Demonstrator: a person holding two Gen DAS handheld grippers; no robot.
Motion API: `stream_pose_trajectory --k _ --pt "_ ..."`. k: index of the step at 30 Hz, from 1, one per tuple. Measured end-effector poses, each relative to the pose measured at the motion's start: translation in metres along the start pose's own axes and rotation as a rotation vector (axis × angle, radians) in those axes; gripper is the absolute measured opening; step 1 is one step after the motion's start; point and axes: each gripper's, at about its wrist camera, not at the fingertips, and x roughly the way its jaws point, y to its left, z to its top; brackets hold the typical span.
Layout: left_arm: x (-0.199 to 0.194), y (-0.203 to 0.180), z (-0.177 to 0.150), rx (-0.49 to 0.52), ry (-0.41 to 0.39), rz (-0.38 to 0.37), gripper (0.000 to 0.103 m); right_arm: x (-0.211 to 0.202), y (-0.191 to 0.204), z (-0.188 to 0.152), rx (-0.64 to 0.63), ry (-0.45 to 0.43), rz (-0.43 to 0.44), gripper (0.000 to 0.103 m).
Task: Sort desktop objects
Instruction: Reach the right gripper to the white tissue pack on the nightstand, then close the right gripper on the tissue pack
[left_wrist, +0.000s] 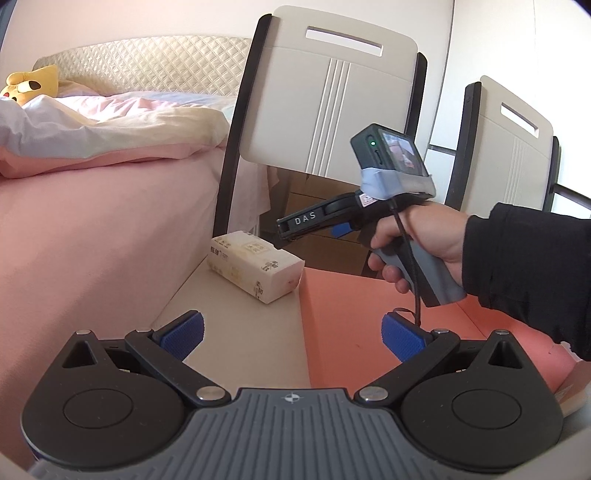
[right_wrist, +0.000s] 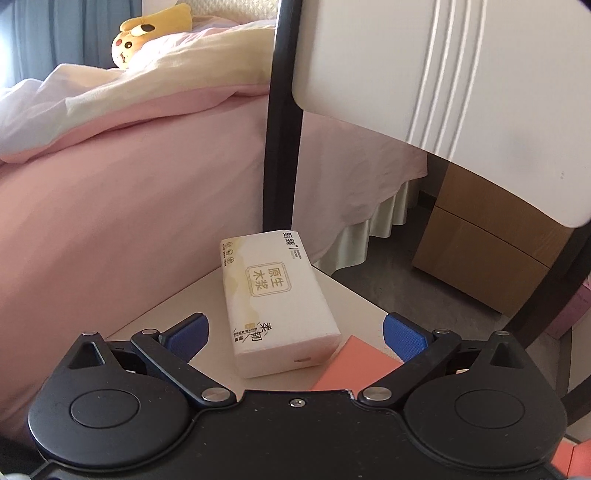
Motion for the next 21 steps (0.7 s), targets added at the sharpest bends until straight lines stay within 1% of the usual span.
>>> stream_pose_trajectory --k 6,8,14,17,19,21 --pt "0.001 0.003 0.001 -0.022 0.014 -0.016 0.103 0.042 0.025 0.016 -0.07 0.038 0.017 0.1" --pt "0.002 0.001 0.0 -0.016 0.02 -0.021 0.103 0.058 0.031 0.019 -0.069 0.049 0.006 0.1" --pt "0.003 0.003 0.001 -0.027 0.035 -0.019 0.103 0.09 0.027 0.017 -0.033 0.066 0.013 0.1" --pt "0.004 0.004 0.002 -0.036 0.043 -0.03 0.103 0.098 0.028 0.014 -0.066 0.082 -0.008 0.101" --pt "0.005 0.005 0.002 -0.039 0.047 -0.035 0.103 0.101 0.026 0.014 -0.063 0.101 -0.015 0.097" --pt "0.006 0.005 0.003 -0.043 0.053 -0.037 0.103 0.105 0.02 0.015 -0.022 0.113 -0.027 0.096"
